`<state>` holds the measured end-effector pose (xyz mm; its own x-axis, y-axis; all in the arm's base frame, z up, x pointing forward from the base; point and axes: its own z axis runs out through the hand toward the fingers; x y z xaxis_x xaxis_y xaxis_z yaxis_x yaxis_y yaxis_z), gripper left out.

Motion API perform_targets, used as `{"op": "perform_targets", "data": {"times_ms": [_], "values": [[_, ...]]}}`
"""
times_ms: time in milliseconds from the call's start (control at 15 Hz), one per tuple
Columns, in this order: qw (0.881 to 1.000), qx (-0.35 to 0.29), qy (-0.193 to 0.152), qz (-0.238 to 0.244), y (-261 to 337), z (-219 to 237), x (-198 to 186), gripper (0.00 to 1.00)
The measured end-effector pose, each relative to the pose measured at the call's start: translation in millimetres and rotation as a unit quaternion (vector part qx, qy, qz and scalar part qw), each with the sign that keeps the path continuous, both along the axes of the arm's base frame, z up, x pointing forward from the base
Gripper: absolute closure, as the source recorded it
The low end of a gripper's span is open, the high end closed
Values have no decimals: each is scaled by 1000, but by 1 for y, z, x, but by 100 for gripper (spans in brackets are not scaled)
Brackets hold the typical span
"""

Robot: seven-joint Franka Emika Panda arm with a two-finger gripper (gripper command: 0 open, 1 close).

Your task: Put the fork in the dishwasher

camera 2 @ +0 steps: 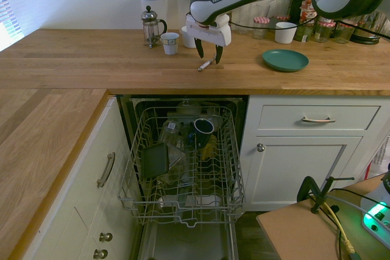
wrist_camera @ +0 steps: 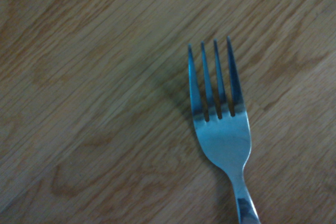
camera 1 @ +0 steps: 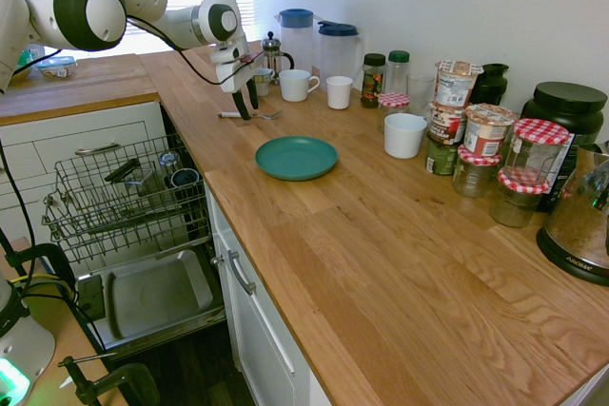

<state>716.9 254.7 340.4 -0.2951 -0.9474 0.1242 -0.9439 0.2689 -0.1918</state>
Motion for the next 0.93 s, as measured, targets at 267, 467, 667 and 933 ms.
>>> {"op": "perform_targets", "data": {"times_ms": [267, 467, 667, 933], "values": [[1000, -1, 1, -2, 0, -2, 3, 100], [1000, 3, 3, -4, -1, -3, 3, 100], [1000, 8, 5, -8, -3, -3, 4, 100], [1000, 12, 6, -10, -3, -3, 4, 100]]}}
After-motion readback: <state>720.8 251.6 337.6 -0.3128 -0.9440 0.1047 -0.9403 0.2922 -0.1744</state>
